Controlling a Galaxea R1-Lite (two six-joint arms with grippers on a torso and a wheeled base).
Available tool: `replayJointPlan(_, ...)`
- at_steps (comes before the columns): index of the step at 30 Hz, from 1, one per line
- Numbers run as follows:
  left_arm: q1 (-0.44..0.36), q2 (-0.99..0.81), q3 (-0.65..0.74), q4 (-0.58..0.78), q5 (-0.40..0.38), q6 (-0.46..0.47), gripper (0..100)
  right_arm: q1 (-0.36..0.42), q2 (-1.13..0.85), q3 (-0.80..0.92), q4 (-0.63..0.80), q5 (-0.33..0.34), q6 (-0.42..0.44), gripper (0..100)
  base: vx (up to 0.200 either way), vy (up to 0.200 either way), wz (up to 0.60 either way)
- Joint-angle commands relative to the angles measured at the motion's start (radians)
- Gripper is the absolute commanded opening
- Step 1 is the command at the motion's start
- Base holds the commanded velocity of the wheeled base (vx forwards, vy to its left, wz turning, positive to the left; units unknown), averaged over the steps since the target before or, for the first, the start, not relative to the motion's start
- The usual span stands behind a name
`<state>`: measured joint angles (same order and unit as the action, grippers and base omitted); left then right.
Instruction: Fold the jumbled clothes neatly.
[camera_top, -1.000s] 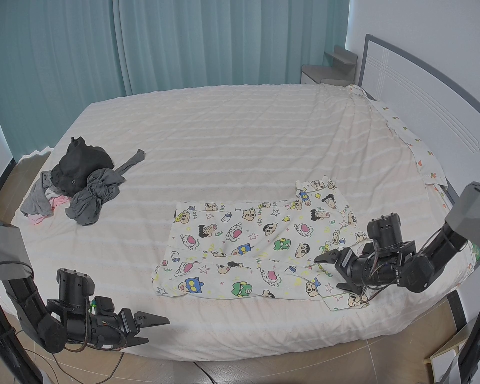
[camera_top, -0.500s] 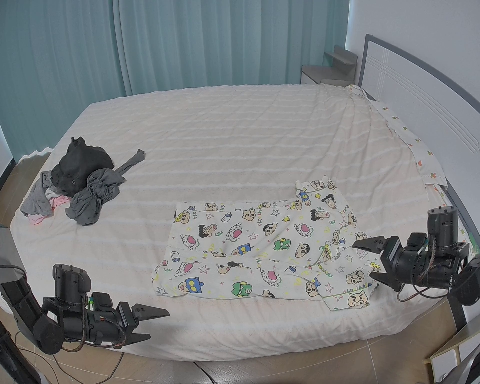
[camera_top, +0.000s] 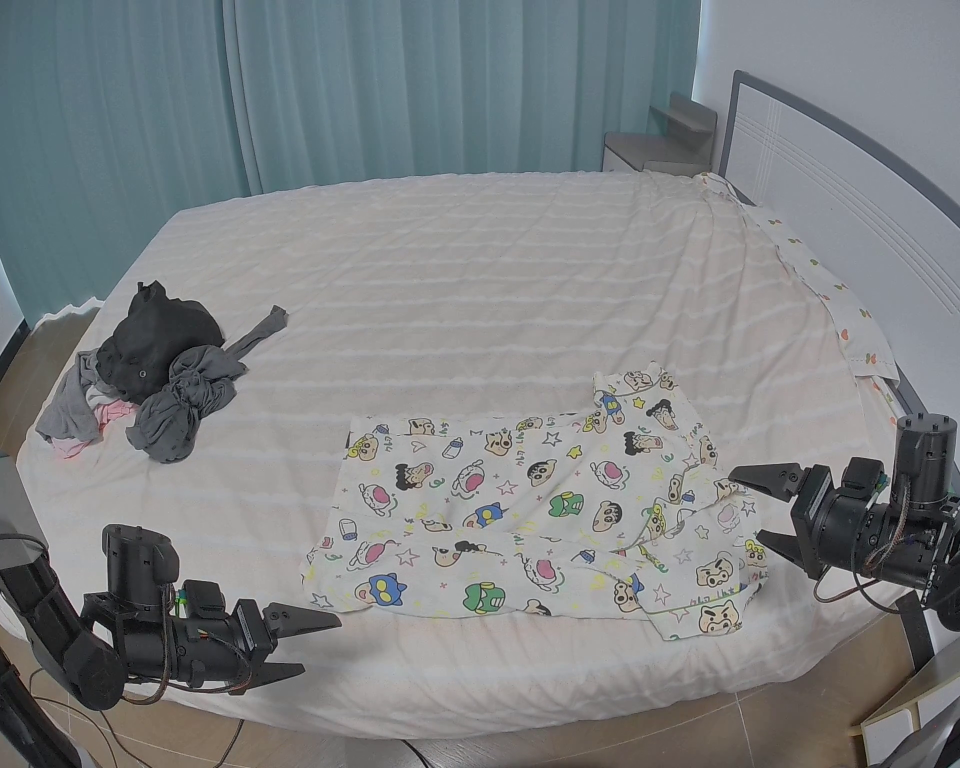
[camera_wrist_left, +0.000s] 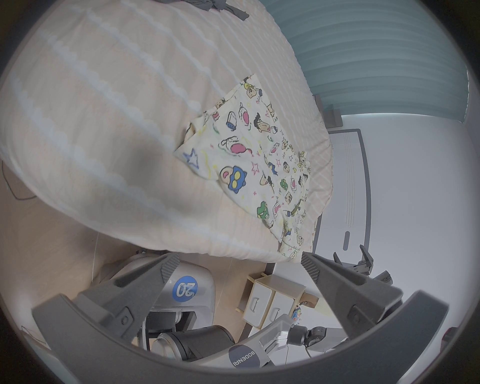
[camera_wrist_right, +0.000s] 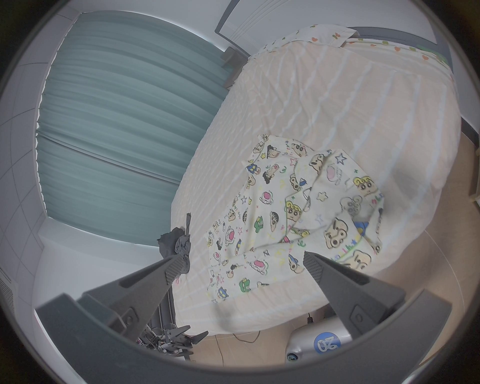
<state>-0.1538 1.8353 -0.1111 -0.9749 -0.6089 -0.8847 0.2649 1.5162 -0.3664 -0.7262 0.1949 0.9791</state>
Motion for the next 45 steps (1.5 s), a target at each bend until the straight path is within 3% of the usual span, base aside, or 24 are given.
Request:
replayJointPlan(1,-0.001,0.001,0.001,-0.001,0.000,0.000,100,0.000,-0.007,0.001,-0.001,0.000,-0.002,100,0.200,0.000,0.00)
replayJointPlan(27,-0.001,0.005,-0.002,-0.001,0.001,-0.002,100,0.002,-0.007,0.015,-0.001,0.001,-0.030,100,0.015,0.000,0.00)
replayJointPlan(33,-0.001,0.005,-0.002,-0.001,0.001,-0.002,100,0.002,-0.004,0.017,-0.001,0.001,-0.030,100,0.200,0.000,0.00)
replayJointPlan(45,0.002,0.009,-0.007,-0.001,0.008,-0.011,100,0.002,0.001,0.017,-0.001,0.003,-0.031,100,0.000,0.000,0.00)
